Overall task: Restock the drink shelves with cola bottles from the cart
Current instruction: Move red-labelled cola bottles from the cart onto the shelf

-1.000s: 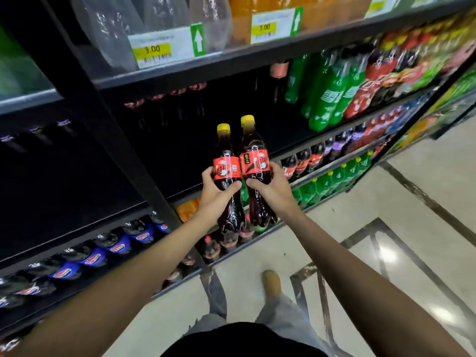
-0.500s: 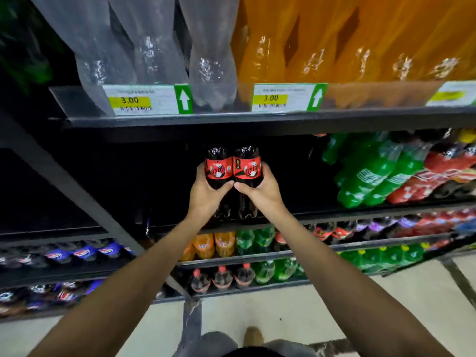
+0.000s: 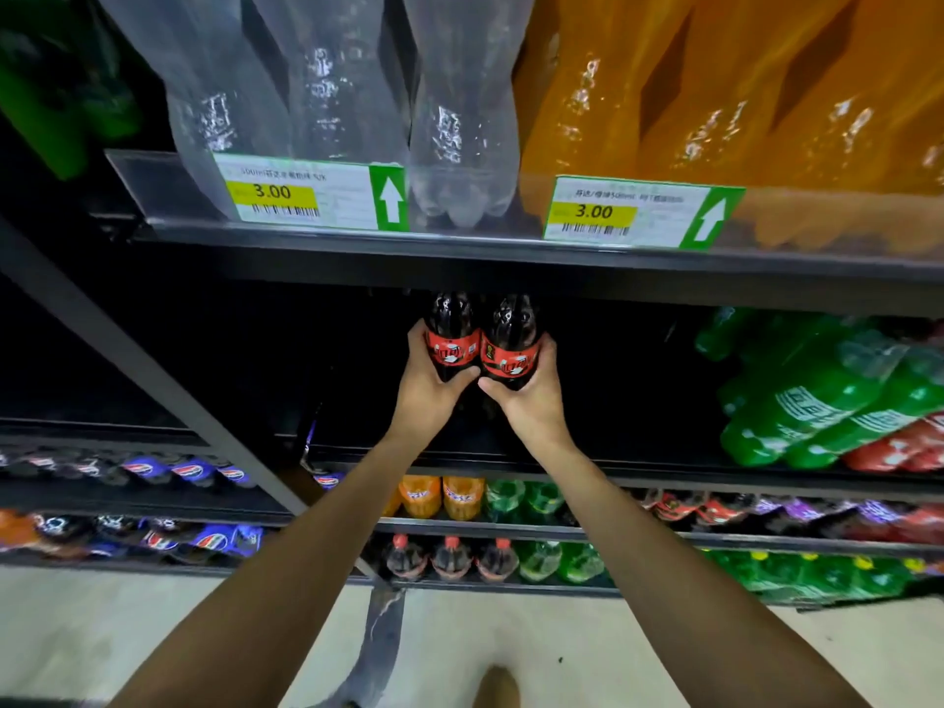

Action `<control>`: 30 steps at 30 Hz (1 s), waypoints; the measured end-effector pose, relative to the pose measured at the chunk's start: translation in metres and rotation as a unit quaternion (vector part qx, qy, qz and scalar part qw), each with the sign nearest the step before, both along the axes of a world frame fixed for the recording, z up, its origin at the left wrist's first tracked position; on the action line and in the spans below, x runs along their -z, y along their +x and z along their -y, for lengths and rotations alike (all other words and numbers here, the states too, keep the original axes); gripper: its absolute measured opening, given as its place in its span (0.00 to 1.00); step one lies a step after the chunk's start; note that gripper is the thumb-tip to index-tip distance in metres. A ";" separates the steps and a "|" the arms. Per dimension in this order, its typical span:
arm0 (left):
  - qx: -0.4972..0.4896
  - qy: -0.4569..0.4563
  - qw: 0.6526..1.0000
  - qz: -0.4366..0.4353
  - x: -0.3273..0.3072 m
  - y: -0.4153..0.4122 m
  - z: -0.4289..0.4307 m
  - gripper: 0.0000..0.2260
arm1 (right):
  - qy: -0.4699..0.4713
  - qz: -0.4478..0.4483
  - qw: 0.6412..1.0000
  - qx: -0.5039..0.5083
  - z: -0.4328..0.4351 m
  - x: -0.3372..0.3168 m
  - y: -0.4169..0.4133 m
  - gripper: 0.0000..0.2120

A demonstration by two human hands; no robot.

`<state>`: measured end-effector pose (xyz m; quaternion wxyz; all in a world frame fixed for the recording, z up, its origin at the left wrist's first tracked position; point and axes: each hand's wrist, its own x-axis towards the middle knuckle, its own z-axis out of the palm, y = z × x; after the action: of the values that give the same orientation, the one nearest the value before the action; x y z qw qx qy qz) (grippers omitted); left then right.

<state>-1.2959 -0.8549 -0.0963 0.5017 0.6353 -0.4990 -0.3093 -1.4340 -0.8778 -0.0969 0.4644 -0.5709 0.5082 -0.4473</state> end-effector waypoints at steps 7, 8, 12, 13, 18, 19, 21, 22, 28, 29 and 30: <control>0.013 0.034 0.999 0.027 0.017 -0.001 -0.010 0.41 | 0.037 -0.009 0.999 -0.030 -0.002 0.017 -0.007 0.42; 0.016 0.046 0.998 0.034 0.021 -0.002 -0.011 0.40 | 0.050 -0.007 0.998 -0.032 -0.003 0.021 -0.010 0.42; -0.020 0.055 0.996 0.068 0.035 -0.001 -0.008 0.30 | 0.047 -0.055 0.997 -0.018 -0.005 0.037 -0.011 0.30; -0.029 0.055 0.995 0.075 0.038 0.000 -0.007 0.28 | 0.033 -0.063 0.997 -0.008 -0.005 0.040 -0.009 0.27; -0.059 0.023 0.995 0.080 0.051 0.014 -0.001 0.26 | -0.026 -0.068 0.997 0.005 0.003 0.048 0.014 0.26; -0.071 0.015 0.995 0.072 0.052 0.018 0.001 0.25 | -0.031 -0.065 0.997 0.000 0.007 0.049 0.021 0.26; -0.092 -0.002 0.994 0.060 0.057 0.028 0.007 0.25 | -0.039 -0.058 0.998 -0.005 0.016 0.050 0.038 0.26; -0.097 -0.006 0.994 0.056 0.059 0.035 0.010 0.25 | -0.043 -0.057 0.997 -0.005 0.021 0.052 0.047 0.26; -0.134 -0.007 0.988 0.073 0.063 0.074 0.030 0.23 | -0.069 -0.063 0.996 -0.004 0.045 0.062 0.090 0.26; -0.140 -0.010 0.987 0.083 0.063 0.079 0.034 0.23 | -0.076 -0.068 0.995 -0.006 0.049 0.063 0.096 0.26; -0.144 -0.012 0.985 0.092 0.062 0.084 0.038 0.23 | -0.083 -0.074 0.994 -0.008 0.053 0.064 0.102 0.26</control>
<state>-1.2118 -0.8925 -0.1586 0.5004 0.7203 -0.4498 -0.1684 -1.3319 -0.9305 -0.1604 0.3805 -0.6431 0.4973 -0.4409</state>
